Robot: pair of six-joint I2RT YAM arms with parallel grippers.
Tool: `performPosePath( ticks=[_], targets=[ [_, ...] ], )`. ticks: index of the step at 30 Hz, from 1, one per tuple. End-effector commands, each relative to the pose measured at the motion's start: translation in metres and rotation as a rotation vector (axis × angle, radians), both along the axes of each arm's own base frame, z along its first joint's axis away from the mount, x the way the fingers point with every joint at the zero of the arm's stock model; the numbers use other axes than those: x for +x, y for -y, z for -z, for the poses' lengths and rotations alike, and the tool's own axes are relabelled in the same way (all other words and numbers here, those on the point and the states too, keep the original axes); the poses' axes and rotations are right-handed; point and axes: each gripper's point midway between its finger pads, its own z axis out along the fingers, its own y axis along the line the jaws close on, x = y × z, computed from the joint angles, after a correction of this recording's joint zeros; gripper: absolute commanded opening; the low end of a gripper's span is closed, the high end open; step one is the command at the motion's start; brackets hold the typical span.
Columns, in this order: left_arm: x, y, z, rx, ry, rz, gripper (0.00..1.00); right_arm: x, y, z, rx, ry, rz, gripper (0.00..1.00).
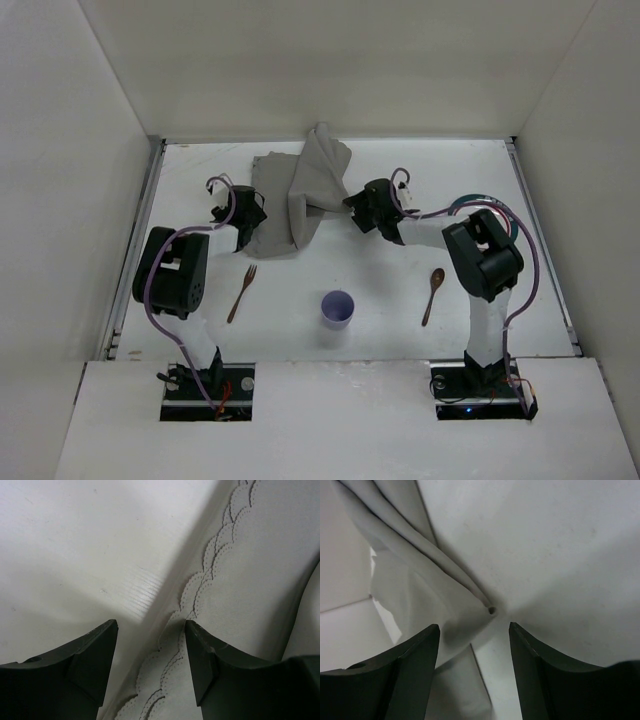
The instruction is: Set the dinner table for one person
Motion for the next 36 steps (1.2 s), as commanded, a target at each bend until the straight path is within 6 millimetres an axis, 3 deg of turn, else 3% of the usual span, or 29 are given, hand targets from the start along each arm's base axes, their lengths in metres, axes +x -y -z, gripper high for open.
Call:
performPosePath(
  ticks=[1, 5, 9, 15, 18, 21, 28, 31, 36],
  targets=[
    [0.008, 0.000, -0.004, -0.025, 0.017, -0.008, 0.54, -0.004, -0.001, -0.004, -0.018, -0.002, 0.024, 0.63],
    [0.010, 0.002, 0.000, -0.032, 0.006, -0.004, 0.49, -0.003, -0.007, 0.002, 0.000, -0.018, 0.007, 0.62],
    [0.010, 0.003, 0.001, -0.037, 0.007, -0.006, 0.42, 0.006, -0.012, 0.002, 0.017, -0.010, 0.012, 0.53],
    [0.011, 0.001, 0.004, -0.046, 0.005, -0.018, 0.30, 0.031, -0.020, -0.011, 0.103, 0.085, 0.007, 0.19],
    [0.013, -0.002, 0.004, -0.049, 0.012, -0.027, 0.19, 0.034, -0.019, -0.035, 0.142, 0.188, -0.004, 0.11],
    [0.017, -0.002, 0.005, -0.058, 0.022, -0.032, 0.14, 0.028, 0.002, -0.059, 0.076, 0.261, 0.001, 0.09],
    [0.035, 0.006, 0.003, -0.090, 0.053, -0.047, 0.07, -0.006, 0.091, -0.094, -0.116, 0.360, 0.103, 0.09],
    [0.045, 0.006, -0.004, -0.091, 0.077, -0.054, 0.07, -0.025, 0.125, -0.090, -0.193, 0.350, 0.145, 0.09],
    [0.055, 0.004, -0.013, -0.091, 0.096, -0.061, 0.06, -0.048, 0.163, -0.054, -0.263, 0.251, 0.192, 0.10]
  ],
)
